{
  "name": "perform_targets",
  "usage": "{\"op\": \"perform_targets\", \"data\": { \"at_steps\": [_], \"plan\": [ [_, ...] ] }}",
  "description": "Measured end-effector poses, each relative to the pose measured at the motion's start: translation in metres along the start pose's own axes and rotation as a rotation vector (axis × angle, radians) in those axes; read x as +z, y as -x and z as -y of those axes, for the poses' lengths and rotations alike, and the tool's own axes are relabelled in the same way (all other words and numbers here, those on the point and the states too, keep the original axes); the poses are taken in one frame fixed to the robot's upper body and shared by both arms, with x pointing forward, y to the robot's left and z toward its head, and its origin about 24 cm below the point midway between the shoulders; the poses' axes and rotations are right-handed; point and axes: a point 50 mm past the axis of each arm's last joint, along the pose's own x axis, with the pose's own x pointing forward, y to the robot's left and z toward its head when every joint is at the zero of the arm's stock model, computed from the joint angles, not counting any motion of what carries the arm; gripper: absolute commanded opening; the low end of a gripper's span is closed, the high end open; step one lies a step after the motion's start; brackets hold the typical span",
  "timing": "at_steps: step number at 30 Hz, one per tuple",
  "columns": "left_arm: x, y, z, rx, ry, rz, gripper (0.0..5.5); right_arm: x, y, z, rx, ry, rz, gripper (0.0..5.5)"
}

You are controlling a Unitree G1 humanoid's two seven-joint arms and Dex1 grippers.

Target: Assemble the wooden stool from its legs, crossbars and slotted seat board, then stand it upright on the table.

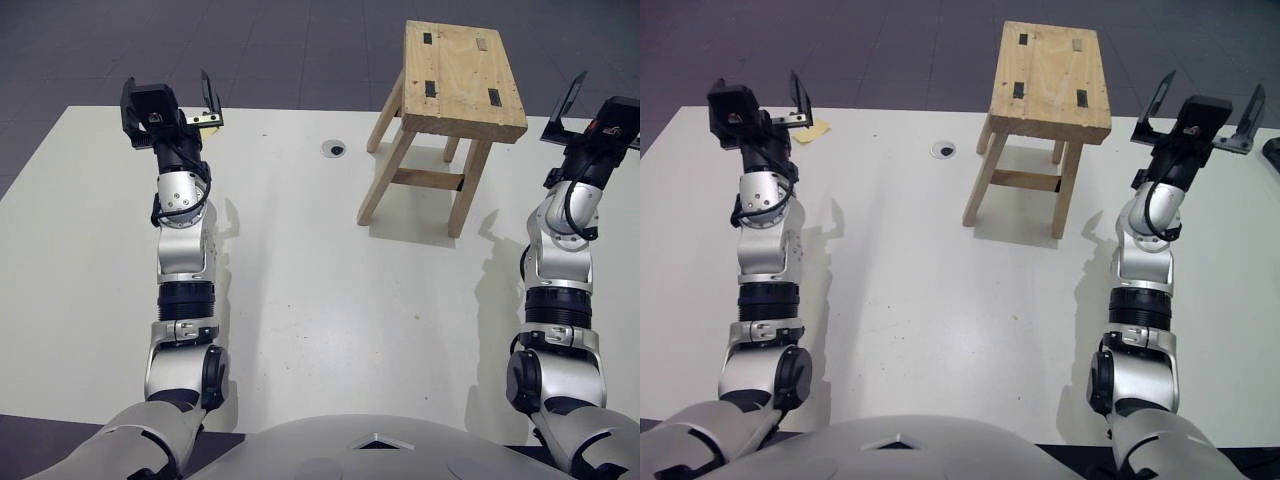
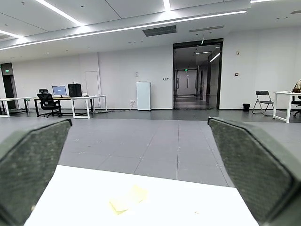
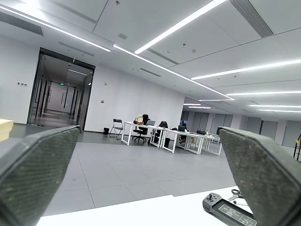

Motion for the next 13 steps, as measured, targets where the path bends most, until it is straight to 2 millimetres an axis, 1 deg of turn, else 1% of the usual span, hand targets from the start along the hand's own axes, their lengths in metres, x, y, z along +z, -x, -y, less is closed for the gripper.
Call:
{"op": "perform_targets", "data": {
  "at_steps": [13],
  "plan": [
    [-0.0062,0.0008,0.0015,-0.004,-0.003,-0.023,5.4,-0.0003,0.0001,-0.0036,0.014,0.004,-0.006,5.38]
  ]
}}
